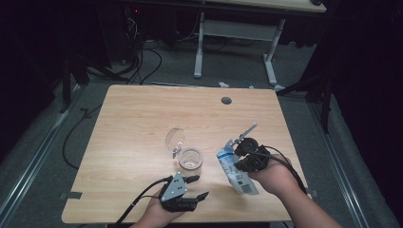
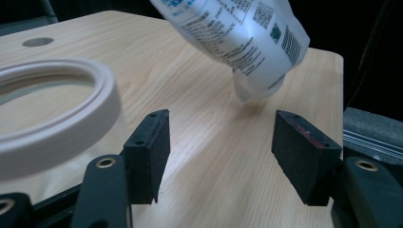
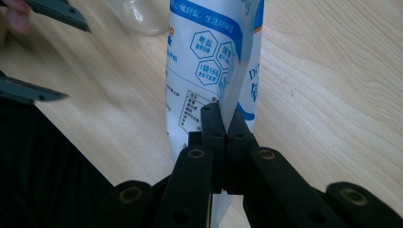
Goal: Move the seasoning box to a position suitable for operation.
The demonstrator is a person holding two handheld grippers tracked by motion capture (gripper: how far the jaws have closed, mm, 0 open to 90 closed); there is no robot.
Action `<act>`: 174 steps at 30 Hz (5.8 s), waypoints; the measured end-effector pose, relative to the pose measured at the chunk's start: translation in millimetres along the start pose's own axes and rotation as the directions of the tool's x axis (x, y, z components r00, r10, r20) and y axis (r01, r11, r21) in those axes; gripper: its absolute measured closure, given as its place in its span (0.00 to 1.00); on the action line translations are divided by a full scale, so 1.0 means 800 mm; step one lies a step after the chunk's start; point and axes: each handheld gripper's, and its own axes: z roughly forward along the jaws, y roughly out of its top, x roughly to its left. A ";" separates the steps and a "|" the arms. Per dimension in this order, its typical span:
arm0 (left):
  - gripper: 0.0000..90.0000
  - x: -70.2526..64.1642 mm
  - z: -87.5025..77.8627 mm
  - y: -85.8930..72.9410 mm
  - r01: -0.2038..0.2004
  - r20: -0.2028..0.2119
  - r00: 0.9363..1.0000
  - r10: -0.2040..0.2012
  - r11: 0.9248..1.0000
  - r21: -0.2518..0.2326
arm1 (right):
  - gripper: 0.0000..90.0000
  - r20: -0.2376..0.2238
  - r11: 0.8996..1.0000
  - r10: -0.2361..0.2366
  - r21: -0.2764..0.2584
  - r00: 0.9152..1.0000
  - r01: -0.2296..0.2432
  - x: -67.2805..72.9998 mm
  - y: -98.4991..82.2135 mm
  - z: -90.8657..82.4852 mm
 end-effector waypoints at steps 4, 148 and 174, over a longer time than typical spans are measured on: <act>0.41 -0.005 0.017 0.000 0.008 0.023 1.000 -0.008 1.000 -0.002 | 1.00 -0.006 1.000 -0.004 0.008 1.000 0.004 0.004 0.002 -0.003; 0.62 -0.036 0.032 -0.018 -0.001 0.000 1.000 0.001 0.999 0.039 | 1.00 0.015 0.992 -0.121 -0.034 0.993 0.121 0.075 0.095 -0.001; 0.63 -0.042 0.035 -0.014 -0.002 0.000 1.000 0.002 0.999 0.034 | 1.00 0.020 0.990 -0.139 -0.024 0.990 0.139 0.076 0.098 -0.001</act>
